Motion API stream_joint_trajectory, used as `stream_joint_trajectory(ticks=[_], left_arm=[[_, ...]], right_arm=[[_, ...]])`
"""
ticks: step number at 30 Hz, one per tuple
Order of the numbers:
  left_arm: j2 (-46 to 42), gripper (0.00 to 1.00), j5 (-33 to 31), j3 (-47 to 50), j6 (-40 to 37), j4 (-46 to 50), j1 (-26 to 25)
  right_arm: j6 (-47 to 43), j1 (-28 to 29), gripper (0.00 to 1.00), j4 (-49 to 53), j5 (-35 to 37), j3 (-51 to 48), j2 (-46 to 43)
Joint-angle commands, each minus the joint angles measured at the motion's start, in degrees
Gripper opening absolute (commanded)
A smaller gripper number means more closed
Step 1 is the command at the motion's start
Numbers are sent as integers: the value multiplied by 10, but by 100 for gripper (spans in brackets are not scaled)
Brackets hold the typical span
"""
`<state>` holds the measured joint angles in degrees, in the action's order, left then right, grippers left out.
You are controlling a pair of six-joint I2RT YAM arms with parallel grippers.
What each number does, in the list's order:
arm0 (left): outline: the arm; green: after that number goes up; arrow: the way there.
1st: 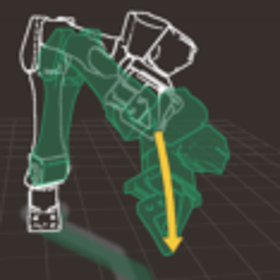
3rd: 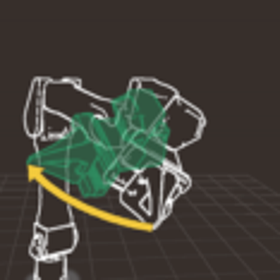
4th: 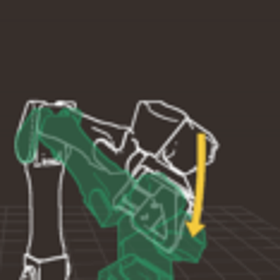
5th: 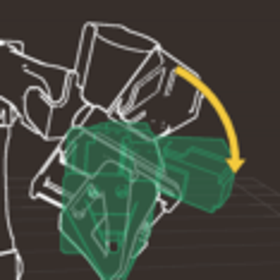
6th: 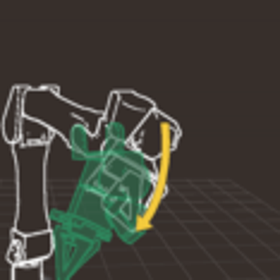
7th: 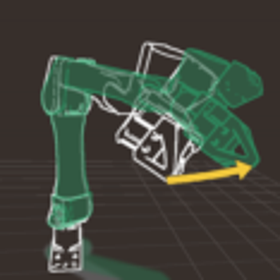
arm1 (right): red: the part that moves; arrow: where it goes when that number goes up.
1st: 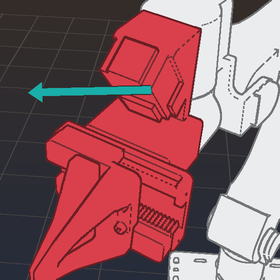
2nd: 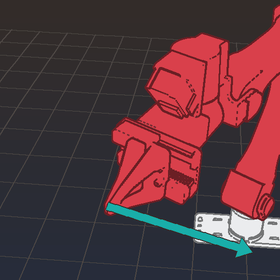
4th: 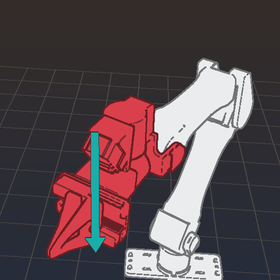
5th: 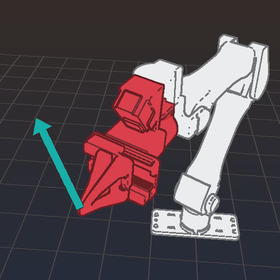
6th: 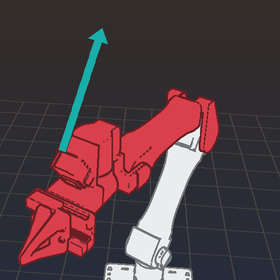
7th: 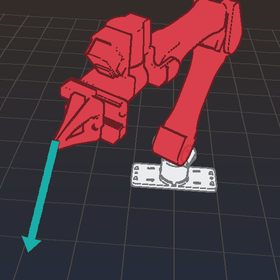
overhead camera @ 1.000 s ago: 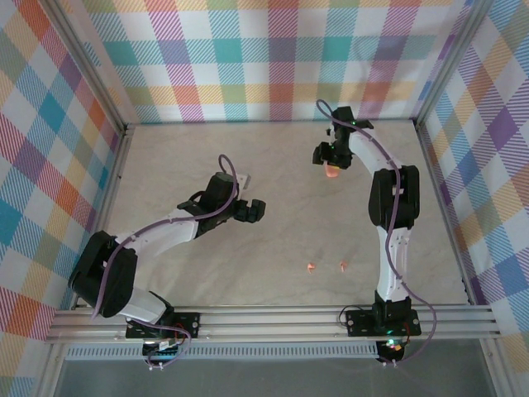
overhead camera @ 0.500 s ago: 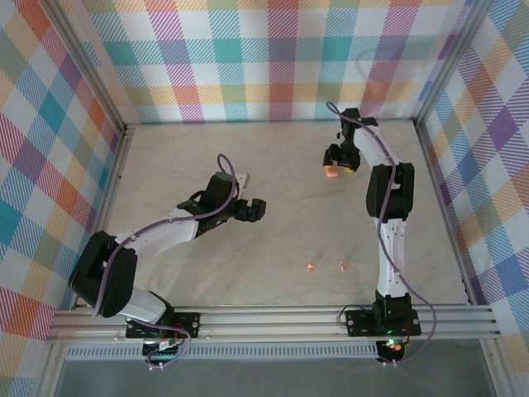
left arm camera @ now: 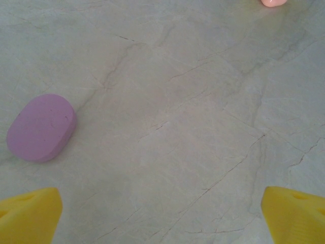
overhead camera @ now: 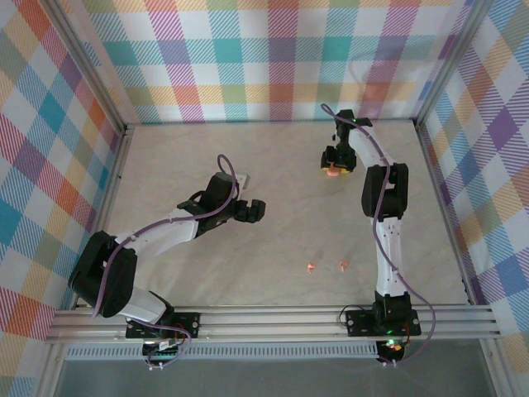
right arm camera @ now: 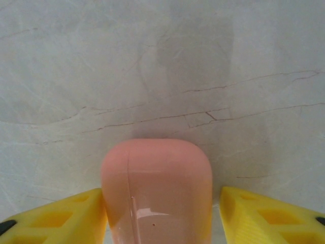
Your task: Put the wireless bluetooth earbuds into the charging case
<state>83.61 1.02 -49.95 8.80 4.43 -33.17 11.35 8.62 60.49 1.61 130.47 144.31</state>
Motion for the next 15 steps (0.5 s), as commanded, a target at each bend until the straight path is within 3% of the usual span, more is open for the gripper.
stream_joint_trajectory(ticks=[1,5,8,15], left_arm=[[-18,100,1,3,3,14,6],[-42,98,7,17,-2,9,6],[-67,95,22,35,-7,-10,6],[-131,87,87,86,-28,-98,6]], right_arm=[[-6,13,52,36,5,1,12],[11,17,42,46,-2,-12,-8],[37,17,41,21,-41,-54,-49],[142,17,39,-139,-187,-251,-204]])
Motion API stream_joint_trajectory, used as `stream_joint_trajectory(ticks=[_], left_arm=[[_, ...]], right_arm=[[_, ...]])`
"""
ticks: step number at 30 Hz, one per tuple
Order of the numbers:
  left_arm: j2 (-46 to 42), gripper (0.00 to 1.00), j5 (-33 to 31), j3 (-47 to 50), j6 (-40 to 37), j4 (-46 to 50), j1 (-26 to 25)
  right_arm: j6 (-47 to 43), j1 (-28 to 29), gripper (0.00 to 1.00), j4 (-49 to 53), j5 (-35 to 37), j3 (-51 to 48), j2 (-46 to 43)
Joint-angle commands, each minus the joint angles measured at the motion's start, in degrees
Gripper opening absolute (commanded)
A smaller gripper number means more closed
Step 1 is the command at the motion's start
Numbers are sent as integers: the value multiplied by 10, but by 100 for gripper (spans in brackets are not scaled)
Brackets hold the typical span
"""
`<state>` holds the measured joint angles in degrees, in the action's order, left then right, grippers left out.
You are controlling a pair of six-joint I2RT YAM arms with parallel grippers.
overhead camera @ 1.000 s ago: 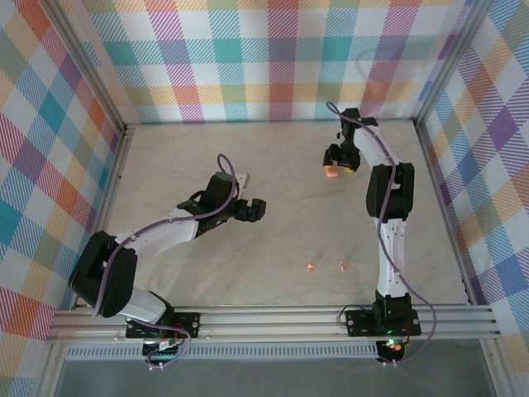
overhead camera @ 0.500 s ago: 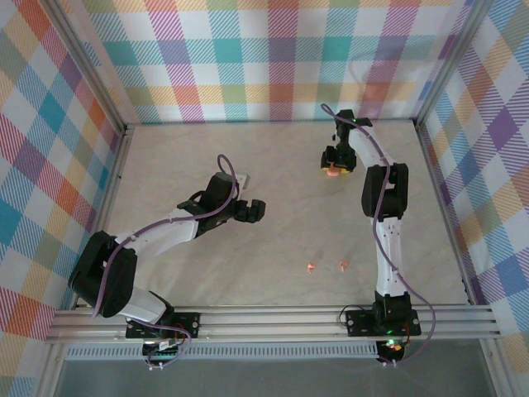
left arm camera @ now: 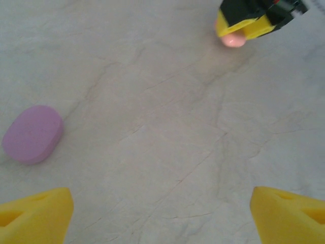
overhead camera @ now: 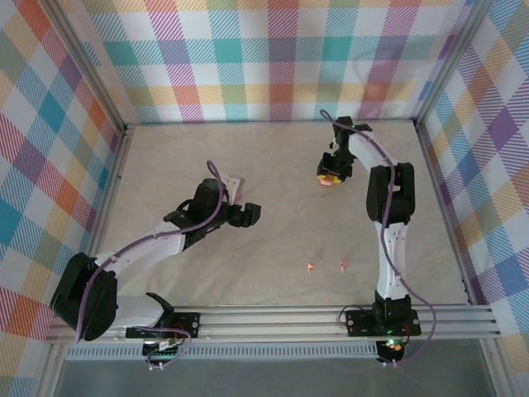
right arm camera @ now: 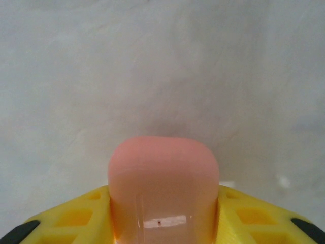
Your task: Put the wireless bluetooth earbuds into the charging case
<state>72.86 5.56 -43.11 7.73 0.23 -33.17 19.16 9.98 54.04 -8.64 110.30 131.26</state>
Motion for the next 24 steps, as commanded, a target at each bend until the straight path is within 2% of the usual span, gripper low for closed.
stream_joint_trajectory(ticks=[1,4,8,13,15,24], left_arm=[[-29,86,51,20,-19,-66,6],[-42,81,78,15,-23,-72,4],[-64,79,75,29,-17,-105,-7],[-80,79,55,76,35,-215,-19],[-80,79,45,100,59,-281,-27],[-20,77,10,89,103,-415,-85]], right_arm=[[83,4,38,-104,-101,-84,-100],[133,9,36,-179,-139,-172,-168],[175,28,35,-233,-151,-254,-247],[248,64,36,-313,-154,-354,-350],[269,79,36,-324,-150,-372,-378],[388,153,36,-415,-117,-446,-488]])
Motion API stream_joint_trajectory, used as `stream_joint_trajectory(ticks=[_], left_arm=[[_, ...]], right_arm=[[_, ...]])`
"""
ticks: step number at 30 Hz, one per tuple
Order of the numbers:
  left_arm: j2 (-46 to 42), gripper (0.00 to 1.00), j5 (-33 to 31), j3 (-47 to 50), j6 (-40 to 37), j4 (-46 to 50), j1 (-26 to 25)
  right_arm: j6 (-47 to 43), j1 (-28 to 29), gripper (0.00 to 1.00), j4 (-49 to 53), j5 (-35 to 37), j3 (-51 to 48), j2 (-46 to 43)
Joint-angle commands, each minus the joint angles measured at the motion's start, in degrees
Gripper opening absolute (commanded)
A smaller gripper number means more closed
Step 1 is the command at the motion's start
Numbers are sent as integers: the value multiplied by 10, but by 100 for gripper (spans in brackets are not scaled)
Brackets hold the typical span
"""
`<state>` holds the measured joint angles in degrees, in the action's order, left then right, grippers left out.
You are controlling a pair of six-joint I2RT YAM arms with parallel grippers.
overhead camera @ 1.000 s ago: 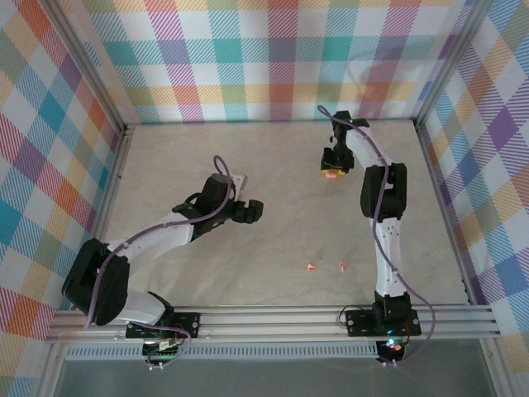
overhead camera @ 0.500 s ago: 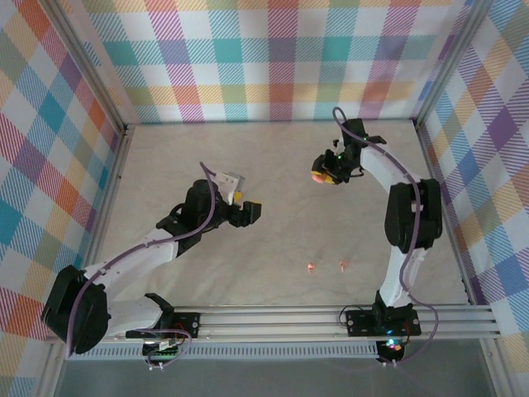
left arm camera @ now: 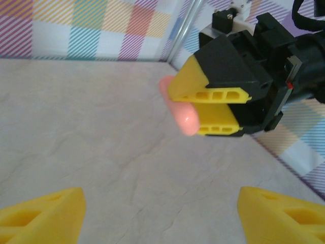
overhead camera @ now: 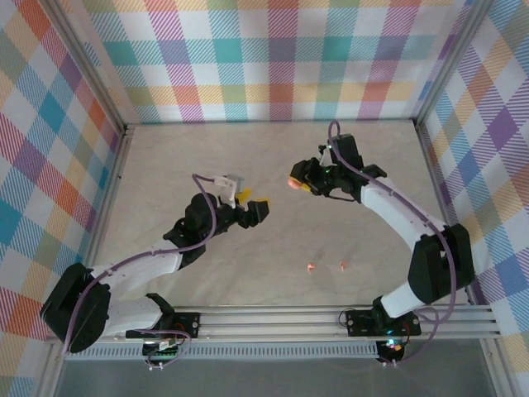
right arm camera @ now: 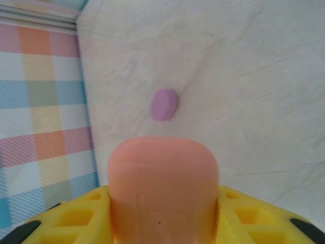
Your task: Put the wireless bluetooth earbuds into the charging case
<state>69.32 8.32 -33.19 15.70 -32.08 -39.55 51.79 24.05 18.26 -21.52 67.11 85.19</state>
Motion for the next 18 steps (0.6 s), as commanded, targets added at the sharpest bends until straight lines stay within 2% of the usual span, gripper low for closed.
stream_joint_trajectory(ticks=[1,12,18], left_arm=[[21,77,-24,-8,27,-113,-29],[98,74,-44,-26,54,-237,-66],[126,73,-41,-56,70,-244,-66]], right_arm=[[74,17,36,-68,15,-20,-37],[128,63,37,-103,59,-42,-111],[133,80,37,-104,68,-49,-124]])
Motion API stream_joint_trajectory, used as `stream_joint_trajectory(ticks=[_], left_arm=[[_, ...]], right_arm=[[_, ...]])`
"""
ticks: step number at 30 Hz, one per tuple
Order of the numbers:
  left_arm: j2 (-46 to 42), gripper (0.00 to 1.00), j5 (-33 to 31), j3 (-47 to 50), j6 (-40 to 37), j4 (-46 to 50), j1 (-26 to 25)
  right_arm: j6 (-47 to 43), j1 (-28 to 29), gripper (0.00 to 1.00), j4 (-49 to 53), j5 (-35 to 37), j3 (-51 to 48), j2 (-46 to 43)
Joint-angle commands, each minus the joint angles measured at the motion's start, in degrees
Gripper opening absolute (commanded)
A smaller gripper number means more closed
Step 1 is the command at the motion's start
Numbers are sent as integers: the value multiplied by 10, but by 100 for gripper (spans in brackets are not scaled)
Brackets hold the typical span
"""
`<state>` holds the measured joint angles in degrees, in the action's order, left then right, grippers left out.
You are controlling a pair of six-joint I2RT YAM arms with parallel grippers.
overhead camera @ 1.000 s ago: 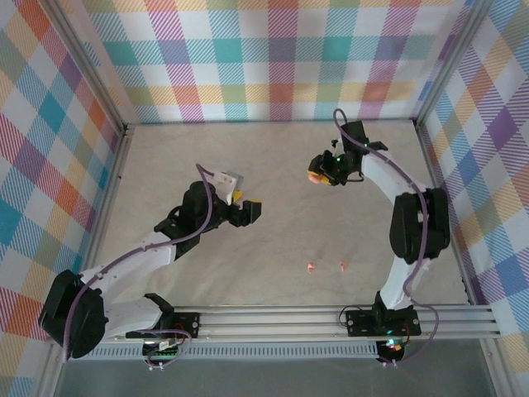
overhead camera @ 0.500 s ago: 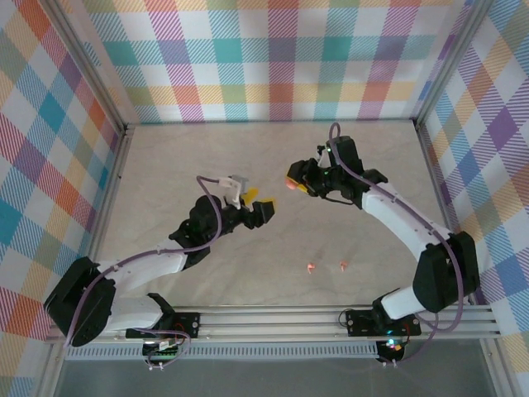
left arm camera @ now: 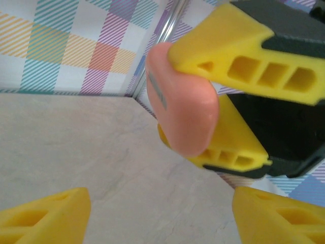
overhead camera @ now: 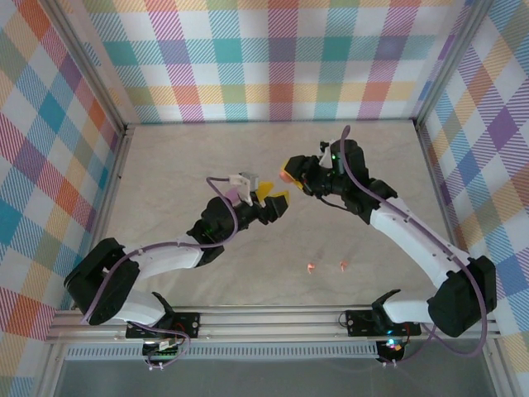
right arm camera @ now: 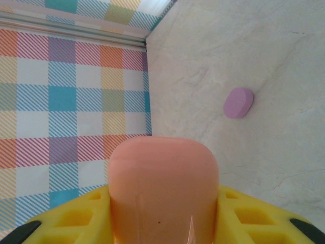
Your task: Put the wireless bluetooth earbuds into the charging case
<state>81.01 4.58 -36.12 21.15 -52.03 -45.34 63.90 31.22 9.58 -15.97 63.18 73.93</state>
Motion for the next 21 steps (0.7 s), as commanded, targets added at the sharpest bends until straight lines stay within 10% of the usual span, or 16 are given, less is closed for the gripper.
stream_joint_trajectory(ticks=[1,14,21], left_arm=[[13,72,1,-30,16,-49,-8],[66,66,0,-64,38,-76,-9],[75,43,3,-69,30,-80,-7]], right_arm=[[12,9,37,-18,15,-11,-13],[27,19,37,-26,10,-8,-16],[32,20,39,-24,-1,-5,-21]])
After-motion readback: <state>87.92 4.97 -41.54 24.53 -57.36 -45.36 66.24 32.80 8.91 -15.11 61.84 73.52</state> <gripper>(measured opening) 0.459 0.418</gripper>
